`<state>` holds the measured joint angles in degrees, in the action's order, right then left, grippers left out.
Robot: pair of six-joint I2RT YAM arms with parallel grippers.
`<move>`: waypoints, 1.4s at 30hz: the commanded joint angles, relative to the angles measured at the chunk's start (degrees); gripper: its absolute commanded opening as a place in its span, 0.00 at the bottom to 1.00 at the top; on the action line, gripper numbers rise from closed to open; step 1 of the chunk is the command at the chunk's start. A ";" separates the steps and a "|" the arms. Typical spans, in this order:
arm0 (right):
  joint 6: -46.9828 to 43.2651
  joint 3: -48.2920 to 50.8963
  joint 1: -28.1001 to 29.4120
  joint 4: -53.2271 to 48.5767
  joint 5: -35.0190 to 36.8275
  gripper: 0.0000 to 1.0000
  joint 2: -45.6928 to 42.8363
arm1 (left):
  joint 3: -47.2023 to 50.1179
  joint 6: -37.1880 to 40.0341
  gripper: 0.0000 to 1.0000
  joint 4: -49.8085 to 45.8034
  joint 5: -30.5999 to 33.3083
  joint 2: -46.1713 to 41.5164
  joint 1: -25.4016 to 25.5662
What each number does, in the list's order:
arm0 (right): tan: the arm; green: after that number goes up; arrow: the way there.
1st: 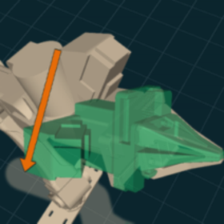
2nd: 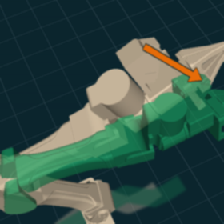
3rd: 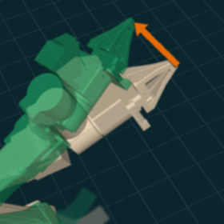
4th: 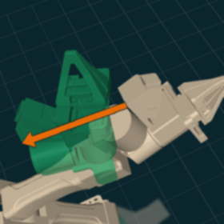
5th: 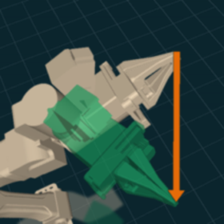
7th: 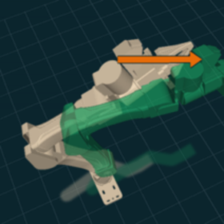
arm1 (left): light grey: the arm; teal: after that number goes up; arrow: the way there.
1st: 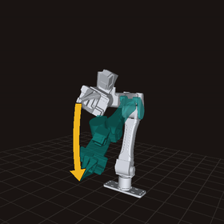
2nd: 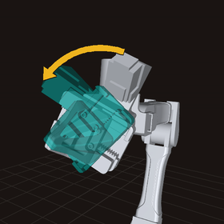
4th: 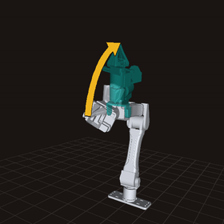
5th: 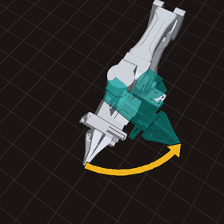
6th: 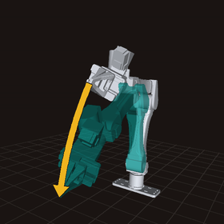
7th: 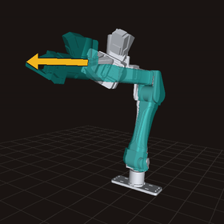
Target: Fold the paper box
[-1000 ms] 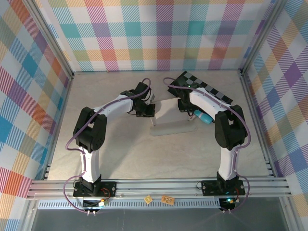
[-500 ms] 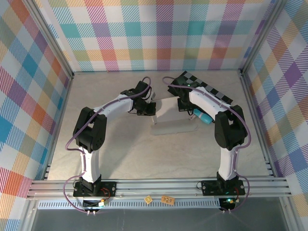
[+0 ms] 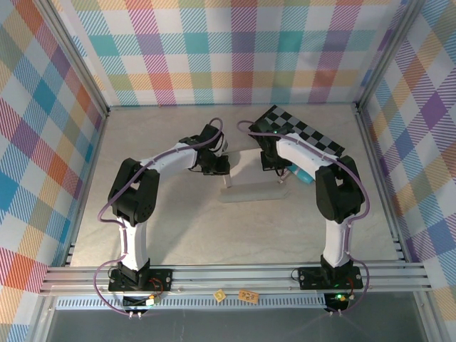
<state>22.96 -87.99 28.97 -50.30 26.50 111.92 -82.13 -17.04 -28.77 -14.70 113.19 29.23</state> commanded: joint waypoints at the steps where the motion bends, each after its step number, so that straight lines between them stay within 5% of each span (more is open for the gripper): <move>1: 1.27 1.49 0.58 -0.15 0.76 0.00 -1.44 | 2.72 -2.11 0.17 2.46 1.78 0.15 0.10; 14: 0.74 3.35 1.48 0.87 -0.01 0.00 -1.52 | 7.85 -3.43 0.22 12.03 1.86 -1.56 0.04; 23: 0.31 4.13 2.21 1.88 0.32 0.00 -2.73 | 6.66 -3.59 0.16 13.62 3.59 -0.07 0.37; 29: 2.60 3.96 2.99 0.54 3.19 0.00 -2.58 | 6.19 -6.46 0.00 6.98 16.79 -1.01 2.72; 42: 5.30 5.15 4.07 0.73 5.46 0.00 -2.66 | 6.87 -17.39 0.00 -0.96 34.77 -0.60 7.24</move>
<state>27.24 -83.88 32.95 -46.89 29.54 110.80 -75.96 -30.20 -21.56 11.77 111.66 37.17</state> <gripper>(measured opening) 0.061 0.054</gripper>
